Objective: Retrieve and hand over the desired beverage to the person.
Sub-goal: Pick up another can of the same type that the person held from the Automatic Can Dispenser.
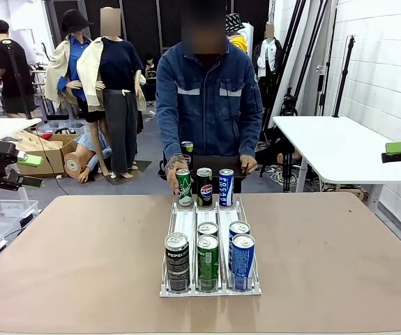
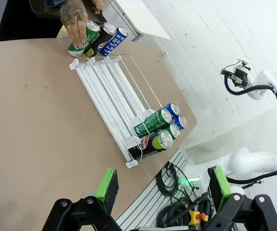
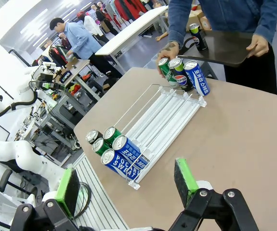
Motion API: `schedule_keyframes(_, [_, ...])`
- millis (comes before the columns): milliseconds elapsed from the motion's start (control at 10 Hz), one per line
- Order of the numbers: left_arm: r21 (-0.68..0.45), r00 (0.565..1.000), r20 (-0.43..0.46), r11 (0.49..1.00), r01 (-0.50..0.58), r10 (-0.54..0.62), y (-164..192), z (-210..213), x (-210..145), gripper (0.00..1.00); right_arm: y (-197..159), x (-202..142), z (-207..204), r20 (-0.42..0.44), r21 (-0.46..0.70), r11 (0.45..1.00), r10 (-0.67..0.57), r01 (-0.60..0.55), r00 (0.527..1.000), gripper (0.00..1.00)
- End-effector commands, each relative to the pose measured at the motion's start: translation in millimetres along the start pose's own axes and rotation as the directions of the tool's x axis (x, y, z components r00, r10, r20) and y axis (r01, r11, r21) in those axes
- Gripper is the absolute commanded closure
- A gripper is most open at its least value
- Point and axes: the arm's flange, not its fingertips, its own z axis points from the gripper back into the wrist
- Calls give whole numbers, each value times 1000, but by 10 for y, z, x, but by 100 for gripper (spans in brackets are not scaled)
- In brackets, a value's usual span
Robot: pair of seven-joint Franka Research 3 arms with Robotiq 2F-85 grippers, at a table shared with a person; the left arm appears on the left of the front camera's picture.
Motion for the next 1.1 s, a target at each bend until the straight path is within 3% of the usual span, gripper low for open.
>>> schedule_keyframes(0, [6, 1000, -7, 1000, 8, -8, -14, 31, -14, 0, 5, 7, -6, 5, 9, 1000, 4, -4, 1000, 0])
schedule_keyframes(1000, [6, 1000, -7, 1000, 8, -8, -14, 31, -14, 0, 5, 7, -6, 5, 9, 1000, 4, -4, 1000, 0])
